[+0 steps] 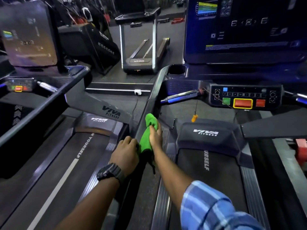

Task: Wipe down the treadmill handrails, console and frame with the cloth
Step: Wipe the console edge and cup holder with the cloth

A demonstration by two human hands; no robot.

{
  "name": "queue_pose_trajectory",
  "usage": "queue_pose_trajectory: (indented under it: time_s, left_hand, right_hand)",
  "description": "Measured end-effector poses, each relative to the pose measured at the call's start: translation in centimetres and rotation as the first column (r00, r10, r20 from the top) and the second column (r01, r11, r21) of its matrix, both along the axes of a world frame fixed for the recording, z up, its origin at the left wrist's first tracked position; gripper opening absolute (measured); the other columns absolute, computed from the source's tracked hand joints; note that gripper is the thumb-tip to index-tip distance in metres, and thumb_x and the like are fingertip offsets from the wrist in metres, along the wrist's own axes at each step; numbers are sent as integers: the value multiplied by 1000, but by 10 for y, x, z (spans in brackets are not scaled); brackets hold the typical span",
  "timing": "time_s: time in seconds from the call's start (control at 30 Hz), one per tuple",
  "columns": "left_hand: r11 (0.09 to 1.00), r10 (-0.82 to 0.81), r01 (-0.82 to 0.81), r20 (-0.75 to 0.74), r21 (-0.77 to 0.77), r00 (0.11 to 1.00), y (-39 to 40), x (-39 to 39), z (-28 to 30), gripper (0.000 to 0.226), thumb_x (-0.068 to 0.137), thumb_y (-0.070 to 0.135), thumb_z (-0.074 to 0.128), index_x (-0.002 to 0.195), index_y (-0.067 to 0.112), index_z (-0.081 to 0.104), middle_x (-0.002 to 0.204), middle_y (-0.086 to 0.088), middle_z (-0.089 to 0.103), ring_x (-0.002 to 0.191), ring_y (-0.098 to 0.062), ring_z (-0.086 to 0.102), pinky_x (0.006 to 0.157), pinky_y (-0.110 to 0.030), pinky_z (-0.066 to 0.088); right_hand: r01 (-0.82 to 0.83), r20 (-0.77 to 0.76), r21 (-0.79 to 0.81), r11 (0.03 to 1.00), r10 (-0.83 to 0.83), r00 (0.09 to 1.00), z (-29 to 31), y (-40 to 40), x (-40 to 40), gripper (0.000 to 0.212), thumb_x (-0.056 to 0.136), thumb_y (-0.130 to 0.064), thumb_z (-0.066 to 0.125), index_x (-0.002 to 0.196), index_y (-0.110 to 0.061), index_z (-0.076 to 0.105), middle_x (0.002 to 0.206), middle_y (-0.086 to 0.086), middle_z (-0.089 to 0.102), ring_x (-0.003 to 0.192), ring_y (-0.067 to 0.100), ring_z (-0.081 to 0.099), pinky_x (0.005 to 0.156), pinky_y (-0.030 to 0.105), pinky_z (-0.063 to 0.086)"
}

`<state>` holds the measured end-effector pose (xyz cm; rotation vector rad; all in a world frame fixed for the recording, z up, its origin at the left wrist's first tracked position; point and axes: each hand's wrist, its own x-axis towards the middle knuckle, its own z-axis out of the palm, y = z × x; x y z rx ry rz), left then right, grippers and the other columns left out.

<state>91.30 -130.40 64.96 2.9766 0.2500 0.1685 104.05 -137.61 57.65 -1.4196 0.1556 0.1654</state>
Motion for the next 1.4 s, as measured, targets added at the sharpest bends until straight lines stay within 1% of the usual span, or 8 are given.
queue_pose_trajectory:
  time_s: [0.17, 0.3, 0.47, 0.67, 0.8, 0.97, 1.27, 1.4]
  left_hand:
    - [998, -57, 58, -62, 15, 996, -5, 45, 5, 22, 90, 21, 42, 108, 14, 55, 111, -7, 49, 101, -33, 46, 83, -48, 45]
    - [999, -52, 53, -84, 2, 995, -8, 79, 5, 31, 91, 25, 36, 114, 14, 53, 119, -6, 49, 105, -34, 46, 86, -50, 46]
    - [997, 14, -15, -17, -77, 1000, -2, 108, -2, 58, 86, 40, 18, 130, 12, 45, 116, -14, 58, 105, -36, 53, 90, -47, 43]
    - [999, 8, -7, -43, 31, 999, -1, 127, -5, 62, 85, 49, 13, 106, 18, 61, 103, -9, 55, 101, -32, 51, 87, -46, 46]
    - [999, 41, -41, -17, 4, 999, -6, 143, -3, 55, 86, 45, 12, 95, 17, 59, 102, -6, 56, 97, -33, 52, 84, -48, 45]
    - [998, 58, -56, 62, -38, 996, -6, 152, -7, 52, 88, 43, 15, 98, 15, 58, 100, -8, 62, 94, -32, 55, 84, -45, 42]
    - [998, 68, -68, 60, 1, 996, -12, 158, 1, 54, 89, 46, 16, 96, 17, 62, 97, -7, 61, 92, -32, 56, 84, -42, 42]
    - [992, 117, -117, -2, -40, 993, -21, 168, 5, 53, 91, 52, 17, 100, 18, 58, 103, -5, 58, 93, -30, 53, 81, -41, 45]
  right_hand:
    - [19, -275, 118, 993, 14, 961, -26, -3, -40, 42, 95, -36, 56, 131, -15, 54, 120, 11, 62, 113, 32, 59, 101, 46, 46]
    - [-26, -64, 159, 987, 37, 997, -9, -10, -90, 34, 95, -31, 57, 129, -31, 57, 122, 2, 66, 109, 23, 64, 92, 46, 54]
    - [-59, 138, -22, 998, 62, 988, 3, 1, 34, 48, 94, -17, 54, 141, -18, 46, 146, 7, 48, 132, 23, 47, 110, 39, 37]
    - [45, -136, 152, 987, -24, 990, -18, 6, 64, 33, 96, -6, 51, 122, -24, 57, 131, 8, 62, 122, 26, 57, 105, 34, 42]
    - [-3, -61, 38, 999, 6, 998, -5, -6, 13, 14, 92, -37, 55, 102, -46, 60, 105, -6, 70, 97, 18, 67, 89, 44, 54]
    - [-30, 285, -197, 980, 87, 955, 15, 4, 96, 55, 85, -22, 50, 139, -9, 50, 146, 14, 47, 135, 27, 43, 113, 37, 32]
    - [61, -134, -131, 989, -78, 988, -15, 4, 66, 36, 90, -37, 51, 115, -14, 62, 115, 17, 66, 108, 36, 61, 87, 40, 47]
    - [-74, 78, -178, 981, 89, 993, 0, -11, 34, 53, 90, -44, 45, 132, -13, 51, 130, 8, 56, 119, 25, 52, 101, 40, 43]
